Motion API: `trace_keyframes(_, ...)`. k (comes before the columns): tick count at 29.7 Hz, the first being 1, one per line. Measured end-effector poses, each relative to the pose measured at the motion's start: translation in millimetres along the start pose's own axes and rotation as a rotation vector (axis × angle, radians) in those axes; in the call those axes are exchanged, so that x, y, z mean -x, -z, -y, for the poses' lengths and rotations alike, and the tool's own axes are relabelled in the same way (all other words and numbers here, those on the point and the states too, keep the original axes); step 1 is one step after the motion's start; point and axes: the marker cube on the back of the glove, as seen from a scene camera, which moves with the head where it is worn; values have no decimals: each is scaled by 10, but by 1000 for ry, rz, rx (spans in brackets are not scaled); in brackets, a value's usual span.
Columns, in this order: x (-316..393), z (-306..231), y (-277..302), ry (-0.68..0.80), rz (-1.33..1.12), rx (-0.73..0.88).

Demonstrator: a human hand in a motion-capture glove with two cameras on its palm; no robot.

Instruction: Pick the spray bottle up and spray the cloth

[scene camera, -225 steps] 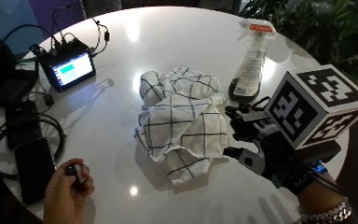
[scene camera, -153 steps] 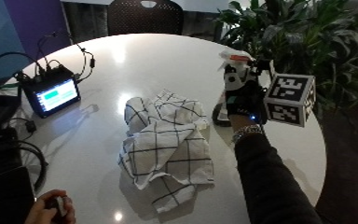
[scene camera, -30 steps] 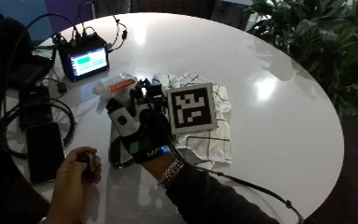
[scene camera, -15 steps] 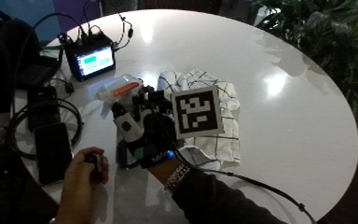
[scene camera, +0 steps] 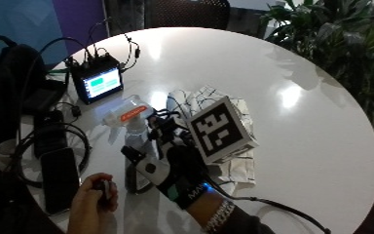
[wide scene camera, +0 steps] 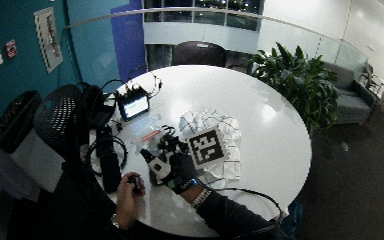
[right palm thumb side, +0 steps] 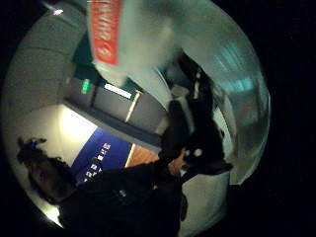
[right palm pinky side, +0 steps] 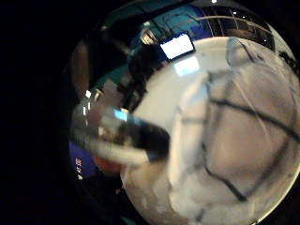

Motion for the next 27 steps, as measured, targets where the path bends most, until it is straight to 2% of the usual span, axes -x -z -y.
trace_keyframes(4,8,-278,316,-78,-278,57)
trace_keyframes(7,-1,-451,488,-169,-458,157)
trace_keyframes(14,2,-788,701,-310,-639,262)
trace_keyframes(27,181,-908,716,-247,-744,398)
